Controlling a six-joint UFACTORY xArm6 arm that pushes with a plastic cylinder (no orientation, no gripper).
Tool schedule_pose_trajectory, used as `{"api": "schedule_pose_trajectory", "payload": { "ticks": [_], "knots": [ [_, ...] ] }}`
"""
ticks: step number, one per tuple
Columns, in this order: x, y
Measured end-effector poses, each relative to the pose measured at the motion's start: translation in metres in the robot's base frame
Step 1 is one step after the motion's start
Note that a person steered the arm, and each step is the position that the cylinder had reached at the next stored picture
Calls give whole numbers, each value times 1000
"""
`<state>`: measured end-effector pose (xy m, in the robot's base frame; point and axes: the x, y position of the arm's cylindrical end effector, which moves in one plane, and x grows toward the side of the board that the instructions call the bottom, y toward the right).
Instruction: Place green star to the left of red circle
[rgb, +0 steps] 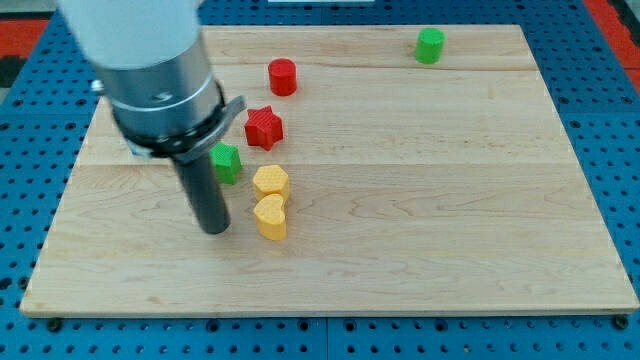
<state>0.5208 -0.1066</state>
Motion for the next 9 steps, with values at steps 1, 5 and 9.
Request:
{"api": "schedule_pose_trajectory", "payload": {
  "ticks": [1,5,9],
  "knots": [
    [-41,-20],
    [-176,-18],
    [-225,-10]
  ]
}}
